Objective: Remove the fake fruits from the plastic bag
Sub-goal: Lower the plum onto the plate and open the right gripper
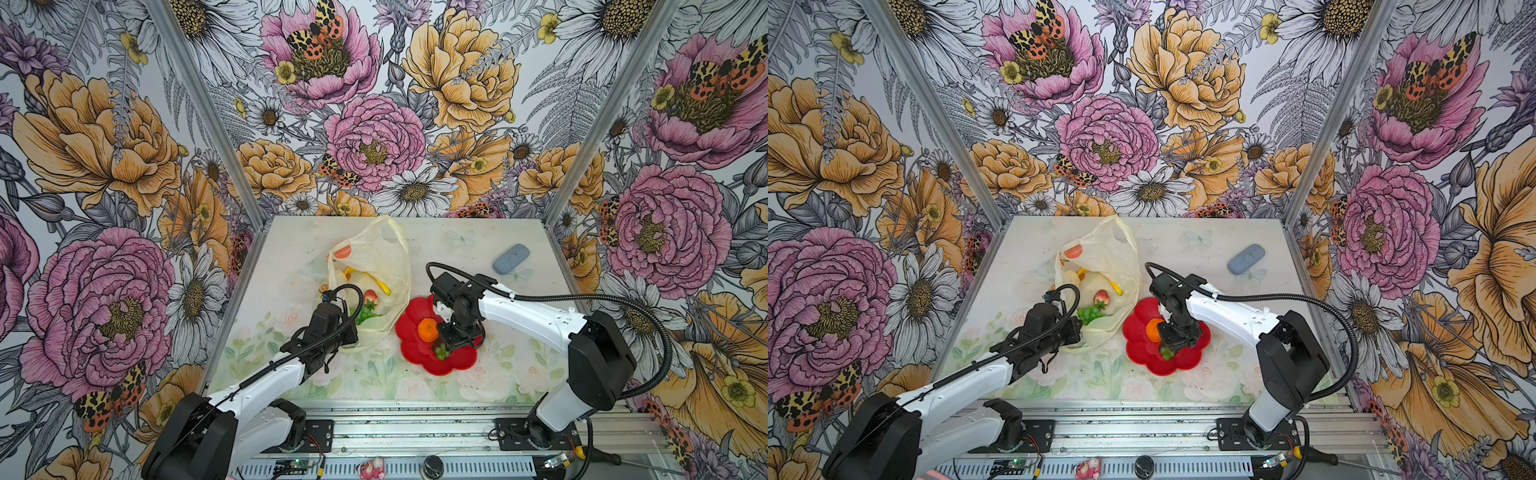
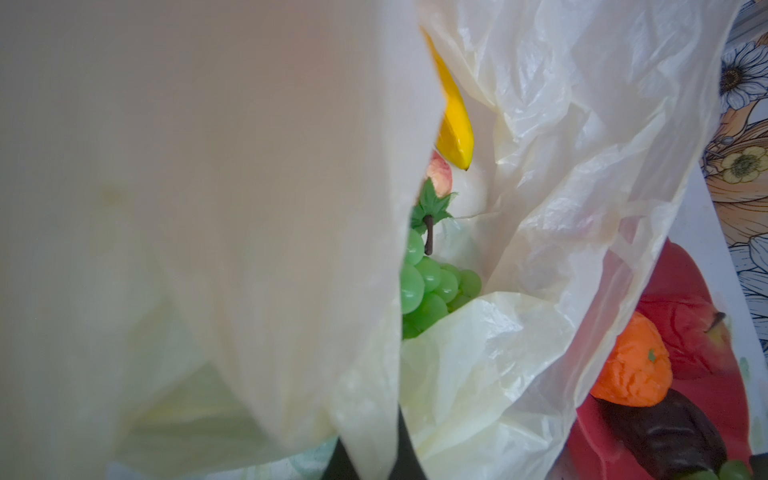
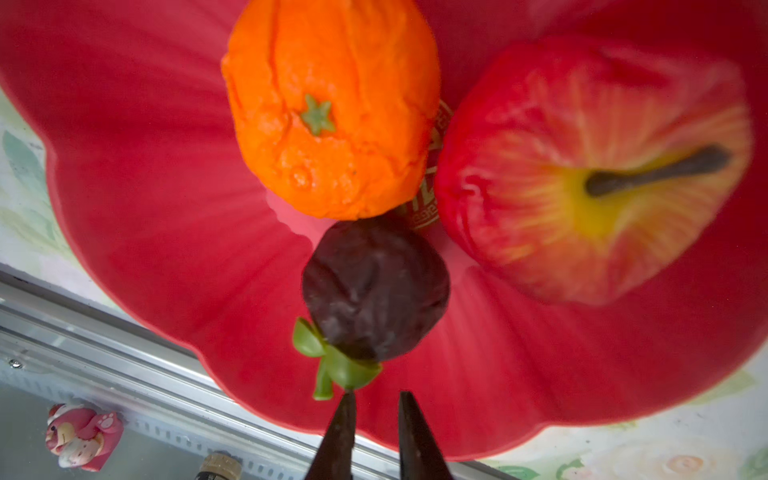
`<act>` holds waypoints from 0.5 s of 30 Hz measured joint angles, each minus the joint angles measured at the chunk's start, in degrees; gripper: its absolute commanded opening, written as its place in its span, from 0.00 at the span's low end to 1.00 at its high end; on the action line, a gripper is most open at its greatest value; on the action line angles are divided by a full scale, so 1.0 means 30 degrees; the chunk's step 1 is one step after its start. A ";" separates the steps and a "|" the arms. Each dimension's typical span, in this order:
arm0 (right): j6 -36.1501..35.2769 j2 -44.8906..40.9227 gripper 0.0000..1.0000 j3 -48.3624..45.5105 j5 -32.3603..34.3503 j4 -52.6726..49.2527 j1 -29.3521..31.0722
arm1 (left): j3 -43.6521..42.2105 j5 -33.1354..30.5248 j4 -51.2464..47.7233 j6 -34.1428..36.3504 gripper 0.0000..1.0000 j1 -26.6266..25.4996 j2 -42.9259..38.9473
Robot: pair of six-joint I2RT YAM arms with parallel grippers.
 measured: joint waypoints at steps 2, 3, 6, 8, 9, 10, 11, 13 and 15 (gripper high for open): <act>0.0102 -0.0029 0.19 0.0000 0.0204 0.0102 -0.0197 | 0.0000 0.0000 0.0000 0.0000 0.00 0.0000 0.0066; 0.0124 -0.0044 0.19 0.0000 0.0240 0.0131 -0.0255 | 0.0000 0.0000 0.0000 0.0000 0.00 0.0000 0.0080; 0.0124 -0.0095 0.18 0.0000 0.0379 0.0262 -0.0342 | 0.0000 0.0000 0.0000 0.0000 0.00 0.0000 0.0087; 0.0131 -0.0262 0.19 0.0000 0.0415 0.0335 -0.0342 | 0.0000 0.0000 0.0007 0.0000 0.00 0.0000 0.0087; 0.0138 -0.0379 0.19 0.0000 0.0423 0.0372 -0.0342 | 0.0000 -0.0007 0.0000 0.0000 0.00 0.0000 0.0095; 0.0189 -0.0546 0.19 0.0000 0.0452 0.0393 -0.0342 | 0.0000 0.0000 0.0007 0.0007 0.00 0.0000 0.0102; 0.0233 -0.0729 0.19 0.0000 0.0503 0.0401 -0.0342 | 0.0000 -0.0007 0.0000 0.0000 0.00 0.0000 0.0109; 0.0350 -0.1078 0.20 0.0007 0.0656 0.0401 -0.0291 | 0.0000 -0.0007 0.0000 0.0000 0.00 0.0000 0.0117; 0.0634 -0.1341 0.22 0.0095 0.0969 0.0386 -0.0066 | 0.0000 -0.0007 0.0007 0.0000 0.00 0.0000 0.0117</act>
